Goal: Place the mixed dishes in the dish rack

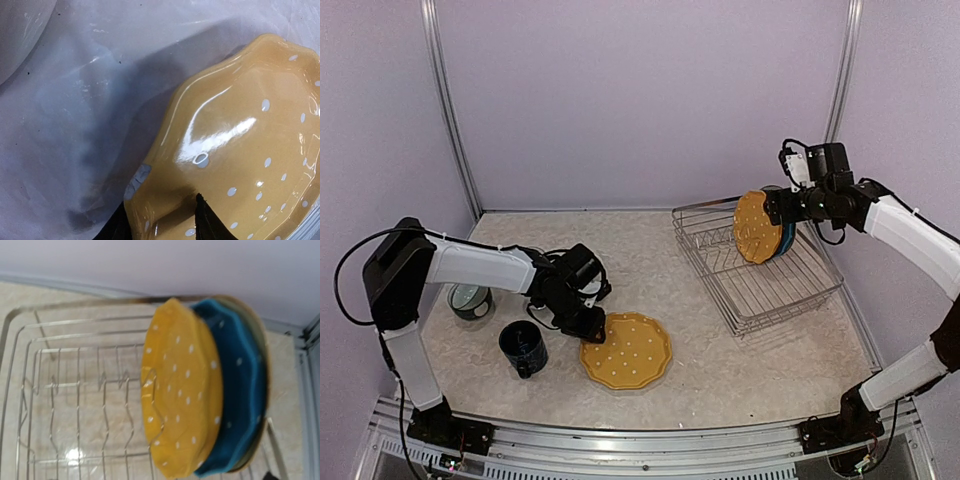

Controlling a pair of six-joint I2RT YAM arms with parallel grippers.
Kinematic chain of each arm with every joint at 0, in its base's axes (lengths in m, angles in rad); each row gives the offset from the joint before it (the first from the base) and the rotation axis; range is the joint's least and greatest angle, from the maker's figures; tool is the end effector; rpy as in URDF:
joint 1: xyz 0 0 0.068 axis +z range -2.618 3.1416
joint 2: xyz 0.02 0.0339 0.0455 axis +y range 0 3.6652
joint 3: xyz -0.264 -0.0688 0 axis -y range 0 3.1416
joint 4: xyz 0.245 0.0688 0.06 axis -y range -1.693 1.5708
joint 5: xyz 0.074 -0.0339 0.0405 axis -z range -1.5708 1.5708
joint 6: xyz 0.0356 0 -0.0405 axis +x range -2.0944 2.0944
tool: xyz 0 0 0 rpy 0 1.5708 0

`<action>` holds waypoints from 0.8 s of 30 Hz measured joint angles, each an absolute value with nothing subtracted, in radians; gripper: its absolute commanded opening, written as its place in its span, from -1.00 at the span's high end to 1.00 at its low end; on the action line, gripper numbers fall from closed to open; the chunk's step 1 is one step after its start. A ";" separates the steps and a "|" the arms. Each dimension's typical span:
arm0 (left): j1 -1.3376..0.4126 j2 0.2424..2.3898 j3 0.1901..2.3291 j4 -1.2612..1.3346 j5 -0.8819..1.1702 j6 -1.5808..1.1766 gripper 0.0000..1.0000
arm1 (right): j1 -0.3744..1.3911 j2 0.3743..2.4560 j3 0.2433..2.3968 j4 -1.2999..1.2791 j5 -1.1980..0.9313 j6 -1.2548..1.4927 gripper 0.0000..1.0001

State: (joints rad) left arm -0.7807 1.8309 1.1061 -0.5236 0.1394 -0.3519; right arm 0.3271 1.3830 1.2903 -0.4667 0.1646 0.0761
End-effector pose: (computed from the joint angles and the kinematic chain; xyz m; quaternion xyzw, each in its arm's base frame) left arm 0.2421 -0.2468 0.1475 0.2204 0.9597 -0.1439 0.0982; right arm 0.2980 0.0949 0.3520 -0.0696 0.8700 0.0262 0.4874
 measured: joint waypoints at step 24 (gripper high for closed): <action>-0.780 1.718 1.076 -0.496 0.192 -0.411 1.00 | 0.456 1.260 1.231 -0.495 0.031 0.163 -0.86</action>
State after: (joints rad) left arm -0.7795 1.7176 1.0760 -0.4957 0.1925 -0.4114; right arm 0.4564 1.2602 1.2308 -0.4953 0.0307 0.1631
